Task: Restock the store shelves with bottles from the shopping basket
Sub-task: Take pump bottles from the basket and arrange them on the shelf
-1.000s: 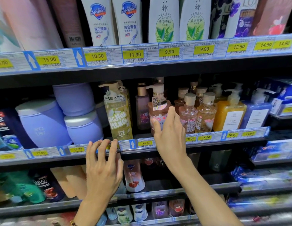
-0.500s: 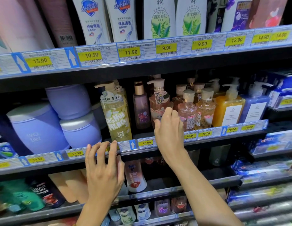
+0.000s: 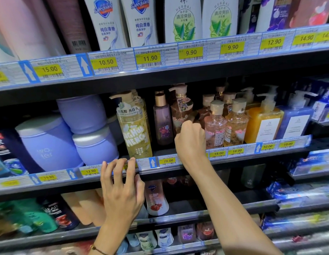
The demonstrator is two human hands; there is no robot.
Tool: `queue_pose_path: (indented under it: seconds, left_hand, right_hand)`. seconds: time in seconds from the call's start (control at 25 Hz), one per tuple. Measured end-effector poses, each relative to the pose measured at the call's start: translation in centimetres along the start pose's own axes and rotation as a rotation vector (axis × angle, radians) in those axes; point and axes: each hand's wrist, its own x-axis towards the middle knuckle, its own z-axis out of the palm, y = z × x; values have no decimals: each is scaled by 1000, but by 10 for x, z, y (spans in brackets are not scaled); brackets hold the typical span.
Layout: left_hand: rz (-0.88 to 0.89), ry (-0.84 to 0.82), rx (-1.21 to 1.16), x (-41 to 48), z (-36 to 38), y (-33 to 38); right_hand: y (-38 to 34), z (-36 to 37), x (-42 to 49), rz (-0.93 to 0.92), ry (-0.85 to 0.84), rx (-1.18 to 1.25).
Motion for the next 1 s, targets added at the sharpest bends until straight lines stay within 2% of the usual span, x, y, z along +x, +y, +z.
queue_pose_path:
  seconds: [0.12,0.28,0.44,0.6,0.84,1.0]
  left_hand:
    - [-11,13,-5,4,-1,2]
    - [-4,-60,-1,8,-17,5]
    - [0,-162,22,9,-41,0]
    - [-247,-253,268,-39,-80,-38]
    - [-650,-617,606,-167,-175,-115]
    - [-898,-738,729,-252,-236,-154]
  right_hand:
    - [2,6,-13,-51,42,5]
    - [13,12,-41,-284,131,-116]
    - [12,12,-70,-549,114,-94]
    - [-14,43,-123,-934,-33,-7]
    - [-74,124,-206,-1288,-334,30]
    - [-137,187,-293,-1495,-504,3]
